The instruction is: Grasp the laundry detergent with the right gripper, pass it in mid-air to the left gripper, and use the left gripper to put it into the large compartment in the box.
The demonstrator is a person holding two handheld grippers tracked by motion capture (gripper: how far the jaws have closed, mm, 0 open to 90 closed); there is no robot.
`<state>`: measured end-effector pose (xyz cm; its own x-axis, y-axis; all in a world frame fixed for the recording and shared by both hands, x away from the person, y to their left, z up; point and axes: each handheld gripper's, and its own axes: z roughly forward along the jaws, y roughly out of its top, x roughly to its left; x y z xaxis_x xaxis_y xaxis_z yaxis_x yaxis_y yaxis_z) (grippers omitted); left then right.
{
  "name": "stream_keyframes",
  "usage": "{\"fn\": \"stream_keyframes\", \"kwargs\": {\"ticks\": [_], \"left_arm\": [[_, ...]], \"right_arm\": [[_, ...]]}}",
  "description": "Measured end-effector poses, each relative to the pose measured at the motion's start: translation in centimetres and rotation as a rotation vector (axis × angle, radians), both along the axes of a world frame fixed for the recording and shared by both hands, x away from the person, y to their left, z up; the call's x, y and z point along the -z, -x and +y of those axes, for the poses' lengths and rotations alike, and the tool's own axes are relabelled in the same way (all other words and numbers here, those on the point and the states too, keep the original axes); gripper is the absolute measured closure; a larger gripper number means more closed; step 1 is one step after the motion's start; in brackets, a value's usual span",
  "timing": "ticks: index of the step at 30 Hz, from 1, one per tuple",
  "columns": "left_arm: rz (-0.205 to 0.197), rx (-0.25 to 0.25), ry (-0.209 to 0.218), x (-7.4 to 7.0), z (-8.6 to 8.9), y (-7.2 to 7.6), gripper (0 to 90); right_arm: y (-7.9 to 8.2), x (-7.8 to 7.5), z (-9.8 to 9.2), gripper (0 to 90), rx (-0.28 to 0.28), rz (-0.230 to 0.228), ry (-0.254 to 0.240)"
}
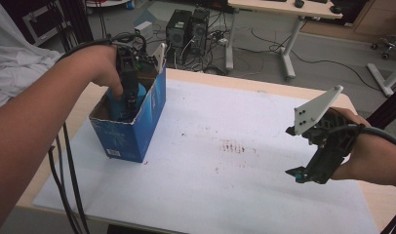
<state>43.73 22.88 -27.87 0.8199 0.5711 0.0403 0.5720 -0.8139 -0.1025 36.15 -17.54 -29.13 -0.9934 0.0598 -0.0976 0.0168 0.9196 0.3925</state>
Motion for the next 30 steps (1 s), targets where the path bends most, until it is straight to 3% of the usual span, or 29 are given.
{"fn": "stream_keyframes", "kwargs": {"ticks": [6,9,18,24,30], "left_arm": [[0.015,0.07,0.01,1.7,0.4,0.1,38.2],[-0.004,0.067,0.05,1.8,0.7,0.2,38.2],[0.017,0.052,0.066,1.7,0.9,0.3,33.2],[0.008,0.03,0.068,0.6,0.8,0.7,24.6],[-0.027,0.019,0.06,-2.1,0.8,0.9,22.4]], "right_arm": [[-0.1,0.1,0.0,0.8,0.002,0.003,-0.001],[-0.1,0.2,0.0,0.8,0.0,0.004,0.002],[-0.1,0.4,0.1,0.8,0.002,0.004,0.007],[0.0,0.3,0.0,0.8,0.003,0.004,0.007],[-0.2,0.2,-0.5,0.8,0.014,0.006,0.003]]}}
